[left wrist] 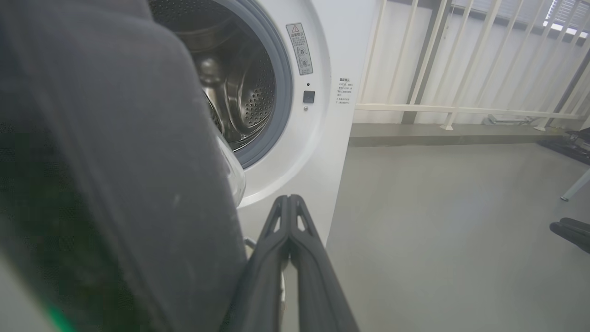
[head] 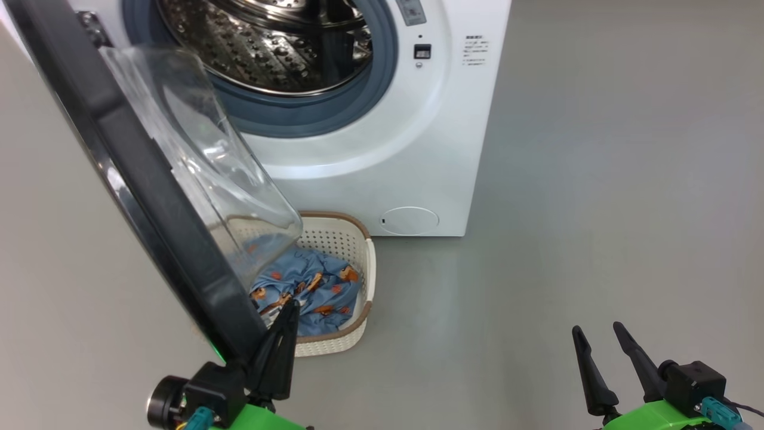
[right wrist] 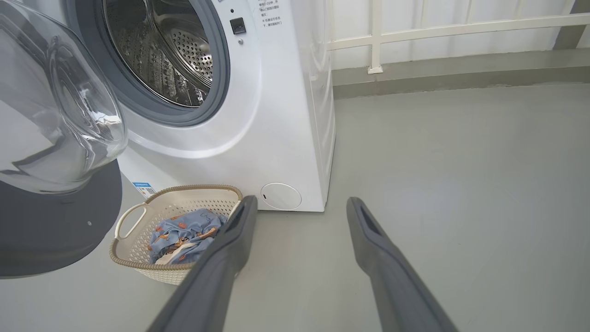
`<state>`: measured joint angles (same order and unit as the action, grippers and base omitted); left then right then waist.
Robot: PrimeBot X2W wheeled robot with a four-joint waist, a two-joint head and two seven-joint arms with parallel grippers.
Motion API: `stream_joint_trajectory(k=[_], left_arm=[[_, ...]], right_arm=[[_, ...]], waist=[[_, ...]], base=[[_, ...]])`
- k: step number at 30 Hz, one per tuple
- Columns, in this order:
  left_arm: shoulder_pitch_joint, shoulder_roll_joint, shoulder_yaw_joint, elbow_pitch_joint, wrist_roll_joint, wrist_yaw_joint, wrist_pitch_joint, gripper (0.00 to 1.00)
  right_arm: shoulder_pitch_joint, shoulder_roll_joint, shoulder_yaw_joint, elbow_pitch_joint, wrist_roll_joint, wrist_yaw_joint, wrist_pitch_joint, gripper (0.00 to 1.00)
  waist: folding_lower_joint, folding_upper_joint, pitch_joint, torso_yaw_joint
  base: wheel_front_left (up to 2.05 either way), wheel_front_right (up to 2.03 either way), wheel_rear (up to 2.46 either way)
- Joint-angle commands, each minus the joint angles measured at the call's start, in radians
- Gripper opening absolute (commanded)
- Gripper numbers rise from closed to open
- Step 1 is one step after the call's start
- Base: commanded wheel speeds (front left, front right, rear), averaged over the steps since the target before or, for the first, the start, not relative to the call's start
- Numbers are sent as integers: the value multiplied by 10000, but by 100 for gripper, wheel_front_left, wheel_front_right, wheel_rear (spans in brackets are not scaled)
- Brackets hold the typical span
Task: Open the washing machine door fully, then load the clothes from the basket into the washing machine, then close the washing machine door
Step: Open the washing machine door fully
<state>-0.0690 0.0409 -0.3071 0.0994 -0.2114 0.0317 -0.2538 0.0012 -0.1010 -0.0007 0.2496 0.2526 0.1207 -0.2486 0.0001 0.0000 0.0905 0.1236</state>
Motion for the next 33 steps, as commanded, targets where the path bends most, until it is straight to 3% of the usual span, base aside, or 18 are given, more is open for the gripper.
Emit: stream_joint_trajectory(k=[1,11,33], left_arm=[[-166,368,656,-257,28,260,29,0],[198,383,500,-828,25,454,233,0],[803,436,369,-1869,-87,878,505,0]], right_arm=[[-53,-95,247,-193,74,100,-127,100],[-138,-112,302,-151,129,100,-130,100],[-271,-166,311,-149,159,100,-131,100]], waist=[[-1,0,6,103],[-1,0,54,515],[-1,0,236,760]], base=[[0,0,0],[0,0,0],[0,0,0]])
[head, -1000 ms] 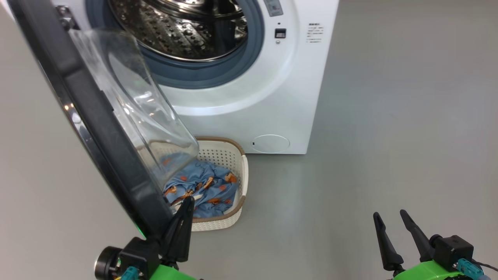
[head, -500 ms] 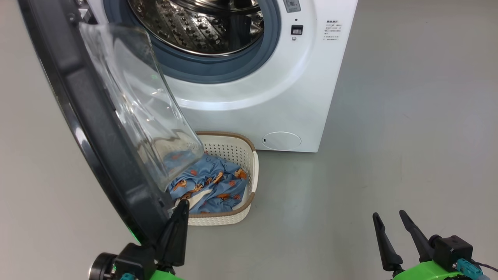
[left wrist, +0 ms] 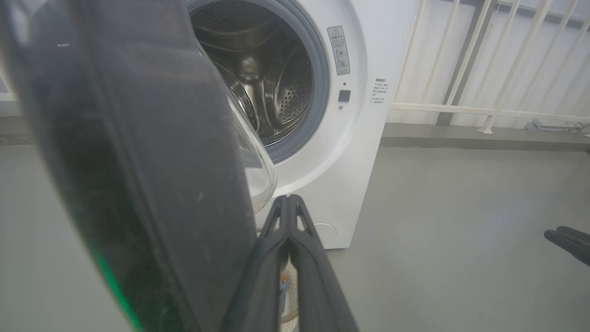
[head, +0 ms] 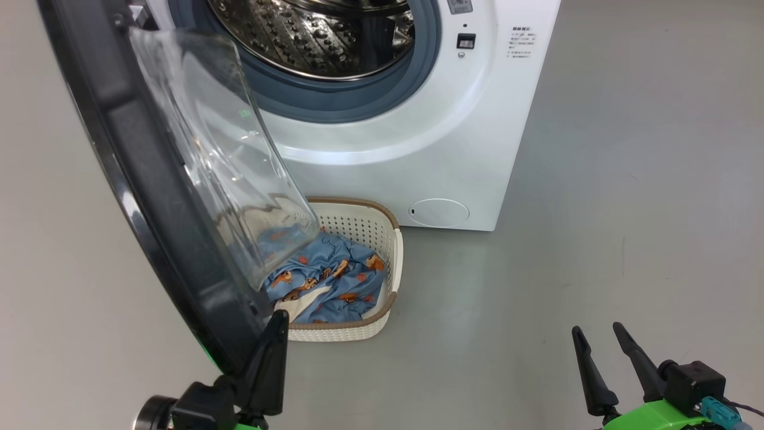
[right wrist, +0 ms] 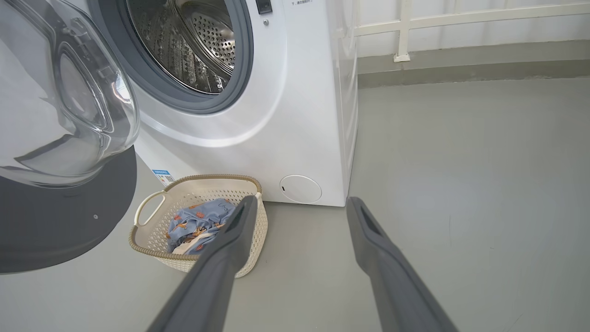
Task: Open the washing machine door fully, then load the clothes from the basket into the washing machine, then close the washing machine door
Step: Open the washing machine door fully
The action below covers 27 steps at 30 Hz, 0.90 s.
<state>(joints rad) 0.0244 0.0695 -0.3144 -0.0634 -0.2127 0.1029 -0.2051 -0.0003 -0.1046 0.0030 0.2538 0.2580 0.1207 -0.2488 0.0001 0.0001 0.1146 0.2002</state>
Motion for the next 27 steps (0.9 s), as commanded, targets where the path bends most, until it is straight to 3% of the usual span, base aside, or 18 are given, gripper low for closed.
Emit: stream_joint_trajectory(k=[1,27], left_arm=[[-130,150,442,-241,-74,167,18,0],[136,409,778,-87,-388,541,122,0]], right_arm=[[-256,-130,275,-191,105,100,-129,100],[-101,-62,294,-163,228,100,-130,100]], waist=[[-1,-1,-5,-5],[-1,-1,-286,851]], base=[[0,0,0],[0,0,0]])
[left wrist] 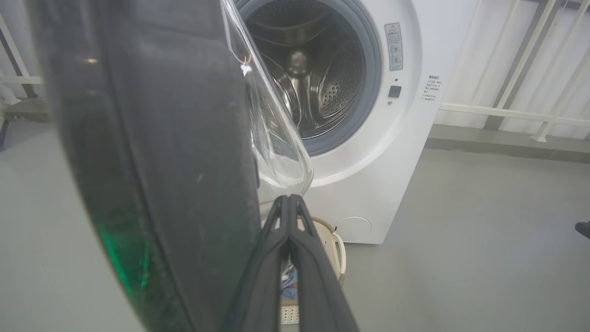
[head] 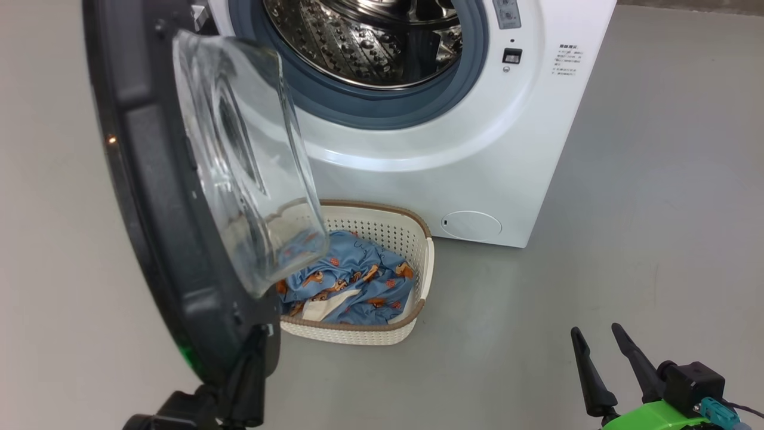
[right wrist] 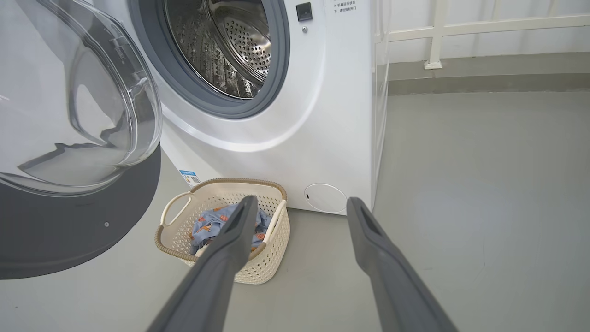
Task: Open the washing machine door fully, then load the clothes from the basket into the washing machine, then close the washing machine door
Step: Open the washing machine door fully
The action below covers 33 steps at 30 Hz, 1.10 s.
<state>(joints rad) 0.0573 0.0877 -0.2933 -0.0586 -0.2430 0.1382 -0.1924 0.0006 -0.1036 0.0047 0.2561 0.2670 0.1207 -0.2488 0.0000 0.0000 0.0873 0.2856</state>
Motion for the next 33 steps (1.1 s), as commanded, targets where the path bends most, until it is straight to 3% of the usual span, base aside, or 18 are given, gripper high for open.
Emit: stream_joint_trajectory(k=[1,21,33], left_arm=[[-213,267,629,-103,-103,202,-18,0],[-1523,994,2457,1398,-989,567,-264,0],[-2084,866,3260,2014,-1402,883,-569,0]], right_arm=[[-110,-75,283,-184,145,100,-130,100],[-202,-374,364,-312,112,100,-73,100],[-312,-502,307,-525,71,100,97,100]], waist=[[0,0,-25,-7],[0,0,271,-86],[0,0,622,-49]], base=[[0,0,0],[0,0,0],[0,0,0]])
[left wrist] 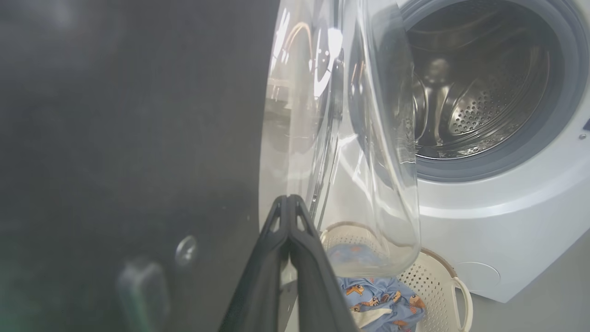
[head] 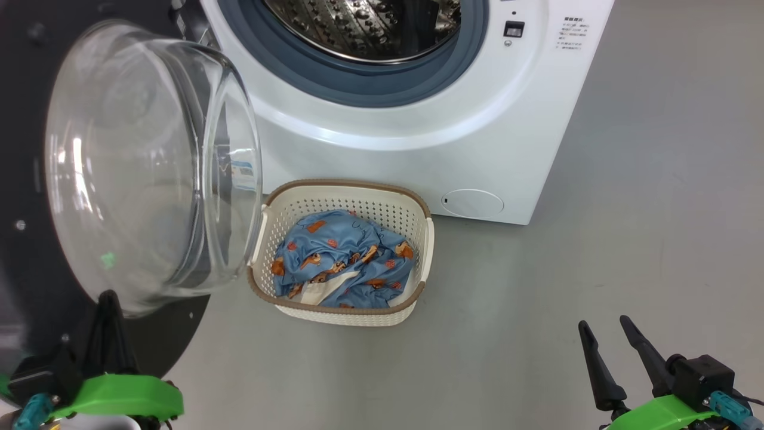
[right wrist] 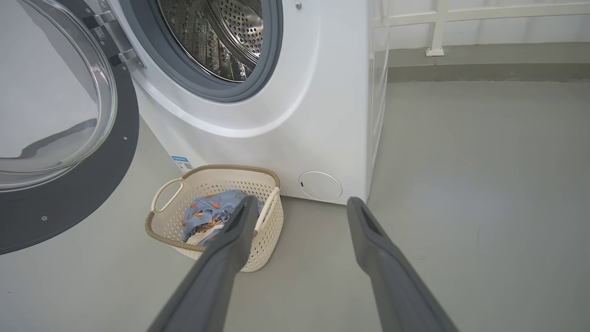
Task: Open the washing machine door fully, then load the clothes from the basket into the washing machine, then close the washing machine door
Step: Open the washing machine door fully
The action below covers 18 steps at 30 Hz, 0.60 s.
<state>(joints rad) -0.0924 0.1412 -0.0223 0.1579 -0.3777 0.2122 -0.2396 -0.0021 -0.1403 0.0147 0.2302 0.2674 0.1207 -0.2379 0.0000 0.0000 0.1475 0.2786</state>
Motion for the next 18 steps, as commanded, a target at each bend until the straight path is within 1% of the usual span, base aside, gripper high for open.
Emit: stream_joint_trajectory(k=[1,10,18], left_arm=[[-598,307,605,-129,-78,160,-116,0],[-733,255,1195,65,-213,171,-206,0],[-731,160,1575,161,-141,124,-219,0]], right_arm=[[-299,-144,202,-277,66,100,1,100],[-355,-166,190,-343,39,100,84,100],[-404,-203,230,-394,46,100,141,100]], waist=[[0,0,38,37],[0,0,150,232],[0,0,210,261]], base=[[0,0,0],[0,0,0],[0,0,0]])
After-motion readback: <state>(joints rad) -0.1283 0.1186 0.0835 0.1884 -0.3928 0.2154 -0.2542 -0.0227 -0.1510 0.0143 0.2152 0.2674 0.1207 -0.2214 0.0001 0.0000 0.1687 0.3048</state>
